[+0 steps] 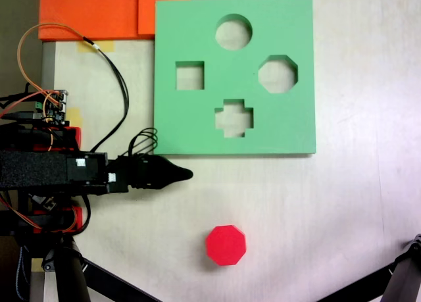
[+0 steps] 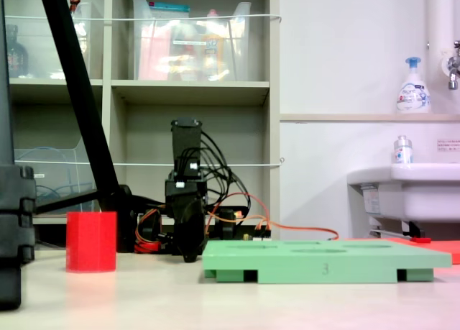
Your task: Put the octagonal pillar block into the corresponding hole
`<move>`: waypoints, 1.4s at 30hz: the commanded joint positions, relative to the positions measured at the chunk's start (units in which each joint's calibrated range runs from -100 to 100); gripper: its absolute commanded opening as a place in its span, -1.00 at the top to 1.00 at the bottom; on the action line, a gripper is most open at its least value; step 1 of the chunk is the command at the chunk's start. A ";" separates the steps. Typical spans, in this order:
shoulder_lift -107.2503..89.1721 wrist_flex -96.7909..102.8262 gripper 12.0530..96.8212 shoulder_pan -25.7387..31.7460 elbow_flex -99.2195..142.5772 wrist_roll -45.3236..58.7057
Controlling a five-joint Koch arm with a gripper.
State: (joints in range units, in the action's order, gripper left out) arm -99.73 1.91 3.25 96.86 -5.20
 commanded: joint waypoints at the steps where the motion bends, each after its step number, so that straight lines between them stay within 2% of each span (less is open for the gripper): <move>1: -0.27 -0.32 0.12 0.05 3.14 0.34; 32: -0.27 -0.32 0.12 -0.34 3.14 -0.68; 37: -0.27 1.70 0.12 -3.52 3.14 -14.02; 42: -0.27 -2.34 0.30 -10.06 3.14 -25.59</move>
State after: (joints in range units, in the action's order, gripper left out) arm -99.73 4.06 -4.66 98.14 -26.84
